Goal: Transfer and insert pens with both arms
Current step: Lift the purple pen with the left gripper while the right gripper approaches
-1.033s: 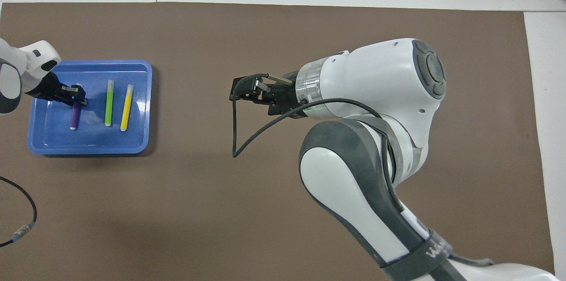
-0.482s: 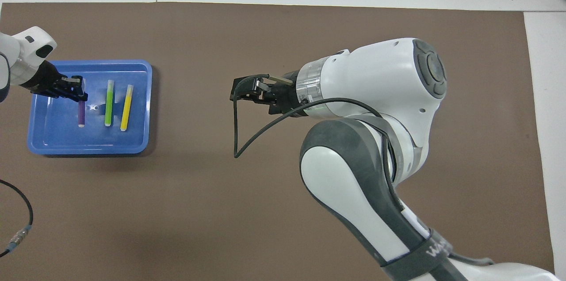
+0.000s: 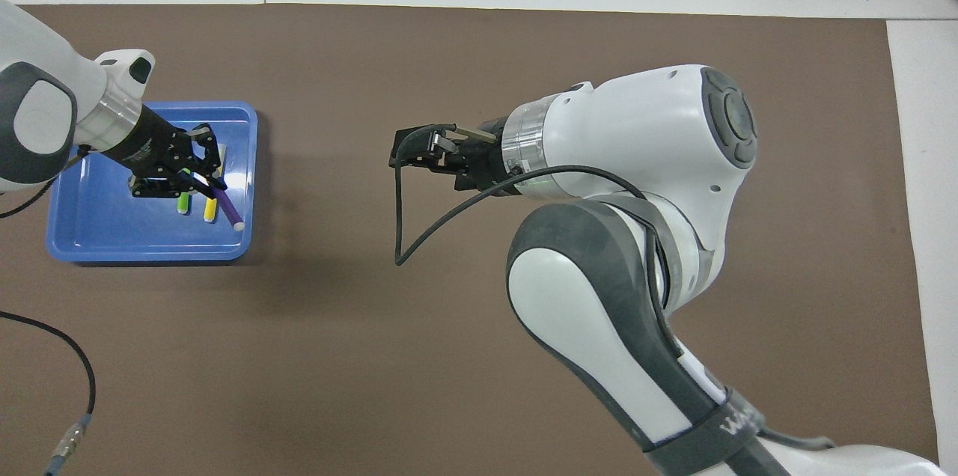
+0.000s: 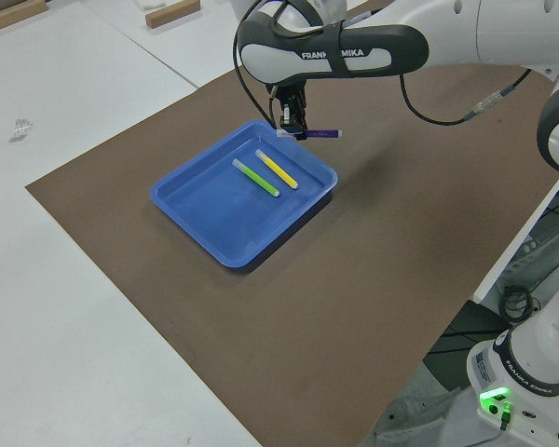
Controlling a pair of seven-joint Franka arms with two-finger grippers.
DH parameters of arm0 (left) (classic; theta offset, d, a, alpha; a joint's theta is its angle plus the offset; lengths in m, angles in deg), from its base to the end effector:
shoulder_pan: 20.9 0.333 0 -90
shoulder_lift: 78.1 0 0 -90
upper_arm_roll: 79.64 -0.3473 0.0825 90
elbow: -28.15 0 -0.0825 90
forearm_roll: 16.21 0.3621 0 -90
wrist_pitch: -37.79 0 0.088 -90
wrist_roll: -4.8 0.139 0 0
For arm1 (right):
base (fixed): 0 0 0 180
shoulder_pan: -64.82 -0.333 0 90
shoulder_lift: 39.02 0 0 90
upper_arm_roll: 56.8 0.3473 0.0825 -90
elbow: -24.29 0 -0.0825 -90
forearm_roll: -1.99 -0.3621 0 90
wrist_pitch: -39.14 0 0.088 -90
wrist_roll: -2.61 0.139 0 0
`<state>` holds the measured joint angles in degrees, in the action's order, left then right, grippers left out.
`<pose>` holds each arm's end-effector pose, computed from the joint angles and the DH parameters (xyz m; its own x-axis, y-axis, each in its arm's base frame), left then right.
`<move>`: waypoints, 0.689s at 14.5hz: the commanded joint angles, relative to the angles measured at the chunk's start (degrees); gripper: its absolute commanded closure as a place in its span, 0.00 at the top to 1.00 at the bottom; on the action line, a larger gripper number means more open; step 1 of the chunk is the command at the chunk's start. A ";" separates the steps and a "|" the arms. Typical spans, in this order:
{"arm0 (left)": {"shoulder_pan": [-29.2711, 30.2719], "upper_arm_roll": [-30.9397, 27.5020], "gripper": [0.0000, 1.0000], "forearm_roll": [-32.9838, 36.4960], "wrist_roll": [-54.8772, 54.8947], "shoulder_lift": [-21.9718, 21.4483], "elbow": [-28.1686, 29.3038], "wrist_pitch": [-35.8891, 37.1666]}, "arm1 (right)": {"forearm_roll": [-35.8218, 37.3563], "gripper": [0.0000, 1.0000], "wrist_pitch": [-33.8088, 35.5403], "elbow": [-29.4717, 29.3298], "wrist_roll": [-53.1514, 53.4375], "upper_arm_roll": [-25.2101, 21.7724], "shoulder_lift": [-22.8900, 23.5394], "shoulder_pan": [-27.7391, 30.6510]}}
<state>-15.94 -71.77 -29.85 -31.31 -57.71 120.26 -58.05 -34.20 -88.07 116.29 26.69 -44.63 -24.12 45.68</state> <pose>0.6084 -0.0523 0.4157 0.7446 0.5433 -0.3878 0.6037 -0.7960 0.0442 0.5651 0.3651 0.5372 0.9838 -0.1728 -0.0468 -0.1618 -0.7460 -0.6459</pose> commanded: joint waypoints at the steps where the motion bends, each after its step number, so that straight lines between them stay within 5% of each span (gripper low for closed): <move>1: -0.83 -0.76 0.00 -6.30 -9.83 -3.06 3.16 1.09 | 0.59 0.99 -1.81 0.37 1.05 0.22 0.30 -0.90; 6: -2.22 -0.76 0.00 -19.22 -20.55 -4.56 5.71 1.53 | 0.68 0.93 -6.82 3.70 2.03 0.22 -0.40 -2.13; 10: -8.02 -0.76 0.00 -23.18 -30.40 -5.70 5.71 0.65 | 0.77 0.85 -11.99 6.16 1.68 0.13 -0.32 -5.38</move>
<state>-20.71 -71.68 -50.73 -57.18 -60.80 123.75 -56.88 -34.20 -96.64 120.24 27.80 -44.54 -23.92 41.54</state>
